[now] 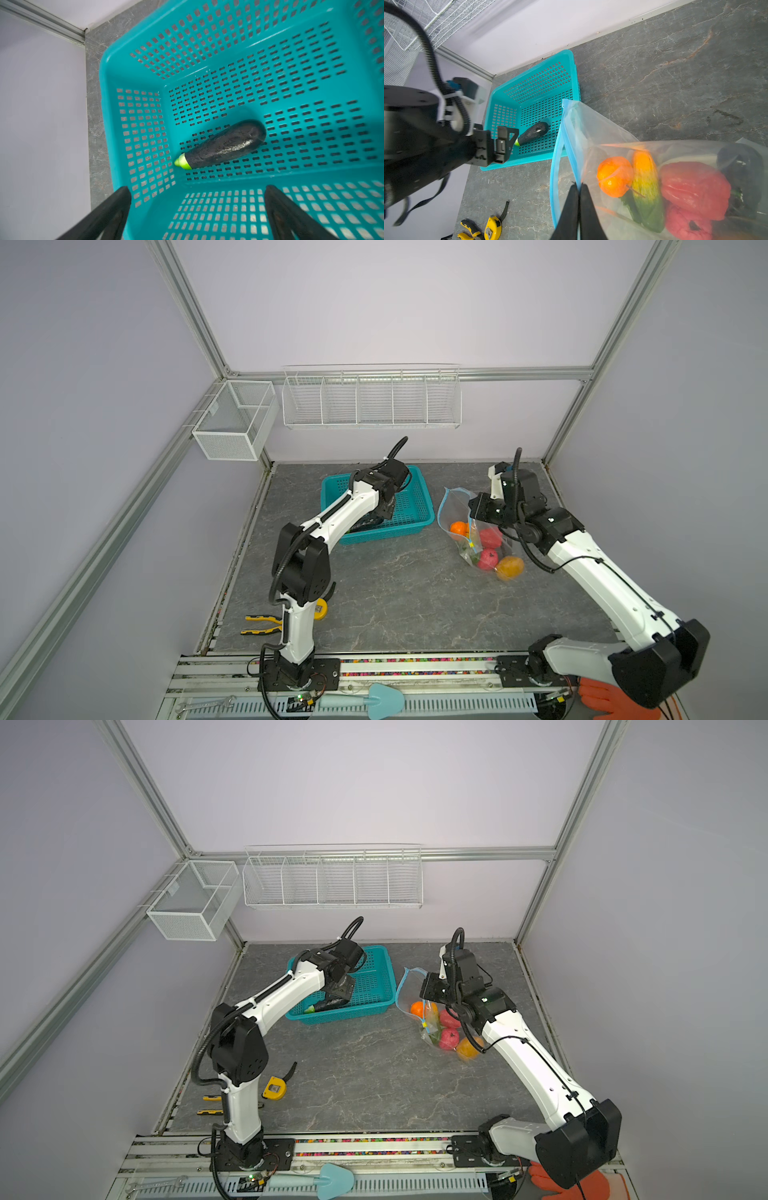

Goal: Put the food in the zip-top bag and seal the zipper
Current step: 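Move the left gripper back over the basket toward the dark zucchini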

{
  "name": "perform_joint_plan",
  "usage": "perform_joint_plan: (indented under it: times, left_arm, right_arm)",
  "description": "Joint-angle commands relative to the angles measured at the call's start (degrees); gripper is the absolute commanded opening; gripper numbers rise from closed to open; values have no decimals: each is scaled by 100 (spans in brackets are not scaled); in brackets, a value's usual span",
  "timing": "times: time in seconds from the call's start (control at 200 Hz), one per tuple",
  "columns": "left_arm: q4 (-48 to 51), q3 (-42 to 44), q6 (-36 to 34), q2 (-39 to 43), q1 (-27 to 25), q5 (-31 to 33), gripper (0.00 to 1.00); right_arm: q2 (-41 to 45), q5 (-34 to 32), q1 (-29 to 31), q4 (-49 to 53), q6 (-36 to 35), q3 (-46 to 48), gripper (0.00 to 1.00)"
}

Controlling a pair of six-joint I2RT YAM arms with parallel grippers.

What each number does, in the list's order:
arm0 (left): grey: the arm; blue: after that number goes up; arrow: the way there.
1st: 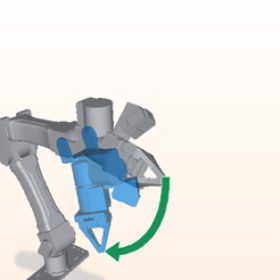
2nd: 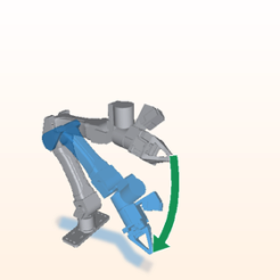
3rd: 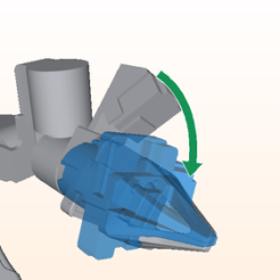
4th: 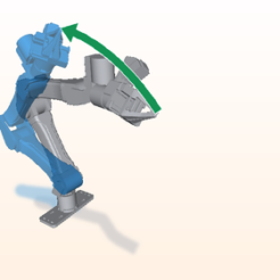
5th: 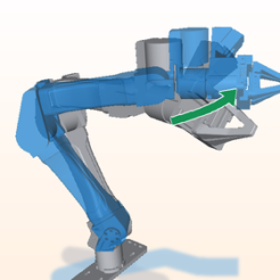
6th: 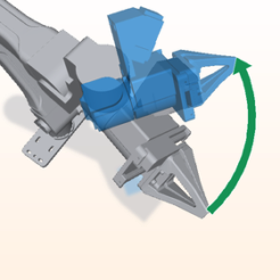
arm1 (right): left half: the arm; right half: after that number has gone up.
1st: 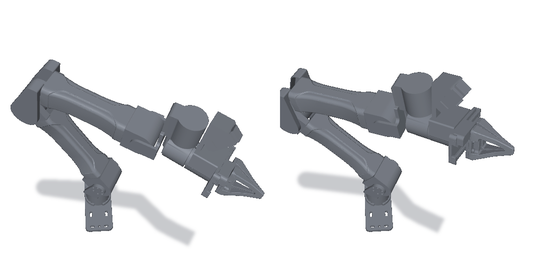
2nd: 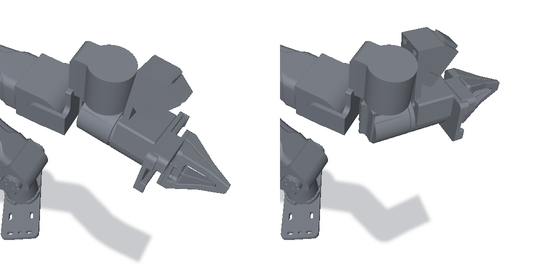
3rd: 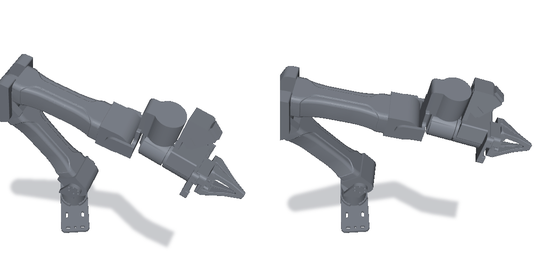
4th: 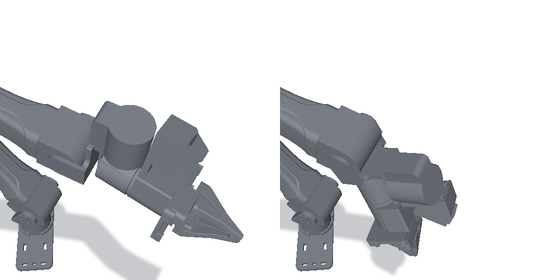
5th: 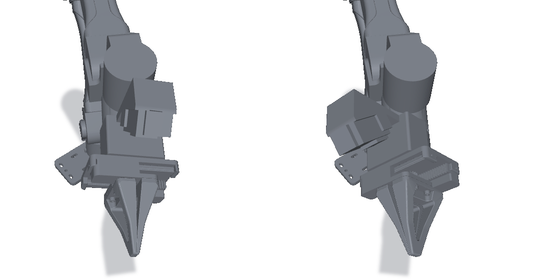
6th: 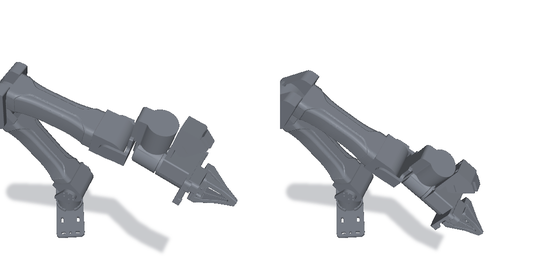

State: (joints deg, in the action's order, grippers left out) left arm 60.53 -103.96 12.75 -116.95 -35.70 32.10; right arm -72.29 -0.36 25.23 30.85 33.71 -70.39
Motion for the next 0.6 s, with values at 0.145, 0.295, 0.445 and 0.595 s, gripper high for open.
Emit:
perform_joint_plan:
  times: [0.145,0.295,0.445,0.595]
  left_arm:
    - [-49,-92,-491,-420,272,-301,100]
    - [-157,-71,-538,-602,318,-657,100]
    - [-268,-41,-413,-744,310,-1106,100]
    - [-251,-27,-432,-831,291,-1089,99]
  right_arm:
    - [140,-81,35,200,-181,-125,7]
    - [178,-64,34,196,-167,-116,7]
    - [197,-33,34,62,-115,-19,7]
    - [180,36,34,-26,-51,84,7]
